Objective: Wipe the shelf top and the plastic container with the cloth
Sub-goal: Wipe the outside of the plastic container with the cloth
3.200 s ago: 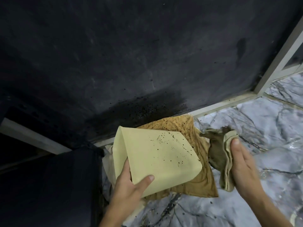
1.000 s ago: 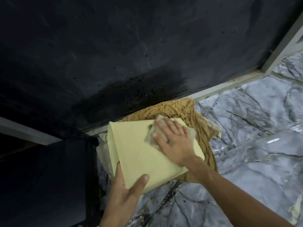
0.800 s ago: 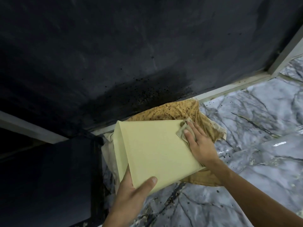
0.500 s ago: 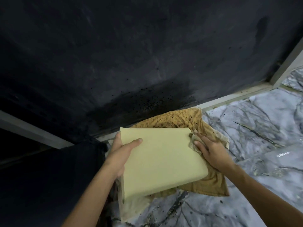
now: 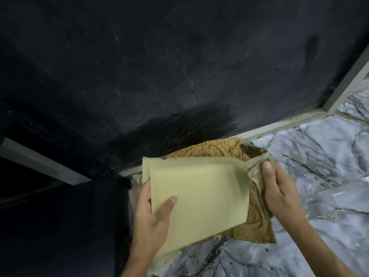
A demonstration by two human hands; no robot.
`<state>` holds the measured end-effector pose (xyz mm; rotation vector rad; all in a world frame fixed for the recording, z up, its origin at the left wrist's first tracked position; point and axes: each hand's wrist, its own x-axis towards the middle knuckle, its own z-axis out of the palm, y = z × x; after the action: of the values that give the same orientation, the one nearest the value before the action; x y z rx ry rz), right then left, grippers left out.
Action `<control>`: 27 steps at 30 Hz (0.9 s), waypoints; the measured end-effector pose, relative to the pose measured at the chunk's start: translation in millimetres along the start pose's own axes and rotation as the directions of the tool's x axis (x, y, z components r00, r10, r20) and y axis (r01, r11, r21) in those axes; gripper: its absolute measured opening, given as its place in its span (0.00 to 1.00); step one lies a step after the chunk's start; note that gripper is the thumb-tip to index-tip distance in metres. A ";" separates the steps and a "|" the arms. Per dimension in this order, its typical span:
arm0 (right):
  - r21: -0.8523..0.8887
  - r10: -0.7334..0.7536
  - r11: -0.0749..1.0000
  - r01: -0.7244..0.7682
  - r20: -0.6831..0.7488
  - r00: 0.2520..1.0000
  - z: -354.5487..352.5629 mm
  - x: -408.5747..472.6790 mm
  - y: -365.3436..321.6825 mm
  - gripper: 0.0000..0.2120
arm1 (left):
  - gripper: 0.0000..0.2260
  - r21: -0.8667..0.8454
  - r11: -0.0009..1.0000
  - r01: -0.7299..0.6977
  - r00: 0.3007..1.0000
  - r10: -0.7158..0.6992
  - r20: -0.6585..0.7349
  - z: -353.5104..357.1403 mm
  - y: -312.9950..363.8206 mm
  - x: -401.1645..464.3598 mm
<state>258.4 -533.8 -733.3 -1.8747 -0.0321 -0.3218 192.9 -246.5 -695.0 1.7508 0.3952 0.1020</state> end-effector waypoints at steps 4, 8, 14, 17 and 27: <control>0.014 -0.150 0.989 0.149 0.091 0.985 19.3 6.5 -30.0 0.10 | 0.32 0.025 0.999 0.047 0.999 -0.047 -0.013 9.8 -13.4 -33.0; 0.026 -0.140 0.990 0.138 0.167 0.976 28.8 1.2 -35.4 0.08 | 0.20 0.003 0.987 0.162 0.987 -0.162 0.024 -4.4 -15.8 -40.6; -0.004 -0.078 0.997 0.080 0.221 0.972 29.2 -17.5 -16.9 0.14 | 0.17 -0.115 0.947 0.298 0.950 -0.284 0.126 -21.0 4.7 -24.7; -0.029 -0.070 0.997 0.078 0.218 0.973 28.8 -17.3 -14.5 0.16 | 0.15 -0.120 0.951 0.285 0.955 -0.272 0.116 -20.6 1.7 -18.8; -0.130 -0.095 0.981 0.142 0.313 0.945 29.0 -14.3 -23.6 0.21 | 0.25 -0.061 0.987 0.150 0.979 -0.139 0.147 -14.7 -4.3 -30.7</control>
<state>246.4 -497.1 -723.1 -2.0637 -0.3412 -0.1146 159.1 -241.9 -691.5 1.6420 0.4079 -0.1116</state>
